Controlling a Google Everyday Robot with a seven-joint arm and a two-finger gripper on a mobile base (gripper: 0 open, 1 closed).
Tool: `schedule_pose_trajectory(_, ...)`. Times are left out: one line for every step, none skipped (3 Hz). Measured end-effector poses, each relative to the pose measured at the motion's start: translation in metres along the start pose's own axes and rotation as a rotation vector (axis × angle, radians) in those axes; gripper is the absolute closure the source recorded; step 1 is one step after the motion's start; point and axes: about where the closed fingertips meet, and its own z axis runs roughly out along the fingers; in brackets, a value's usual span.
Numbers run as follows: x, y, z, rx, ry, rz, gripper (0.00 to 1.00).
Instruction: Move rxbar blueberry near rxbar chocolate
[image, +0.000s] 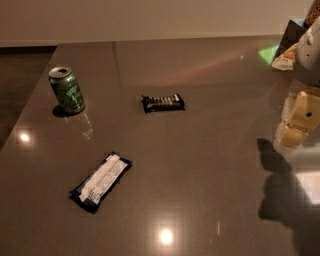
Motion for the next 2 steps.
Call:
schedule_pose_trajectory(0.0, 0.0, 0.0, 0.0, 0.0, 0.0, 0.0)
schedule_pose_trajectory(-0.0046, 0.0004, -0.0008, -0.005, -0.003, -0.017, 0.0)
